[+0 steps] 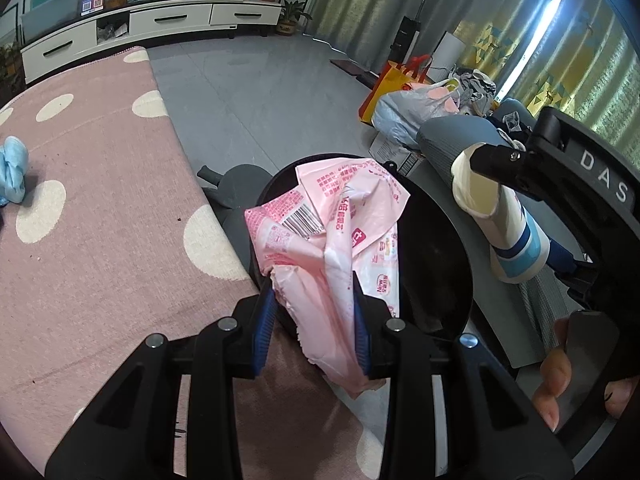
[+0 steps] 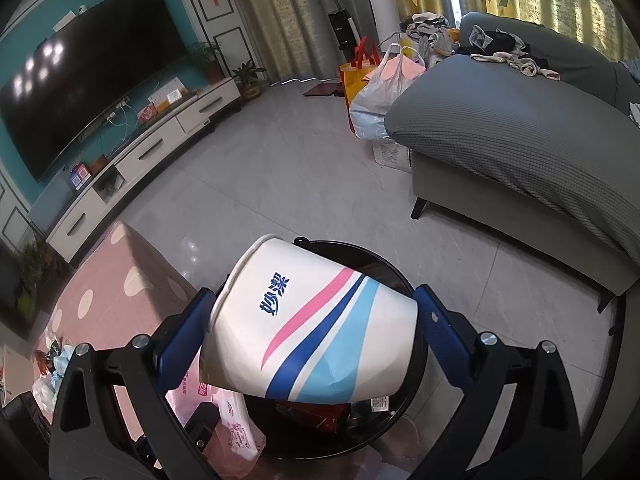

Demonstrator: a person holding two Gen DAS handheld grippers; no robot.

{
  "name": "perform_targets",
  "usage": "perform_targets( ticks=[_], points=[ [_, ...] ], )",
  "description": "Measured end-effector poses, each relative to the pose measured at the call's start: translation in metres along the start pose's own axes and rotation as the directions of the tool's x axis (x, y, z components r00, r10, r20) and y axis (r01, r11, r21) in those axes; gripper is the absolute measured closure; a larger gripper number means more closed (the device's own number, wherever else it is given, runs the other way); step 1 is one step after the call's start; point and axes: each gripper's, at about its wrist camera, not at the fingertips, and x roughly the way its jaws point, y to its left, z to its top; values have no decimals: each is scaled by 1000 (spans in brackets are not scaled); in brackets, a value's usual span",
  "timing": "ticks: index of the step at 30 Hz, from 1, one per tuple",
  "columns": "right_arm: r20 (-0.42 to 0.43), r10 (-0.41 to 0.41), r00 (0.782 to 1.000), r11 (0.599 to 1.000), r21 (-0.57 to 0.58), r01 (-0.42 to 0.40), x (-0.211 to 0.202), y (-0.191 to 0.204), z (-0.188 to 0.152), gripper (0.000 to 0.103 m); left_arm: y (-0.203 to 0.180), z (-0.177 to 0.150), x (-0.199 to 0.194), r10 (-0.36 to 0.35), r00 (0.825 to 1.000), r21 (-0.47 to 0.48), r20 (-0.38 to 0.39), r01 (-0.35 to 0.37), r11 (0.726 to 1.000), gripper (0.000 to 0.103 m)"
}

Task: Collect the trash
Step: 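Carry the pink bag and paper cup with both tools over the black bin, then open both tools to drop the pink bag and paper cup into the bin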

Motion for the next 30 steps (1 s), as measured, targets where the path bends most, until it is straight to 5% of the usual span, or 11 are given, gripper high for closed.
perform_targets(
  ticks=[30],
  points=[
    [-28, -17, 999, 1000, 2, 17, 5, -5, -2, 7, -20, -8, 18, -15, 999, 37, -47, 16, 999, 67]
  ],
)
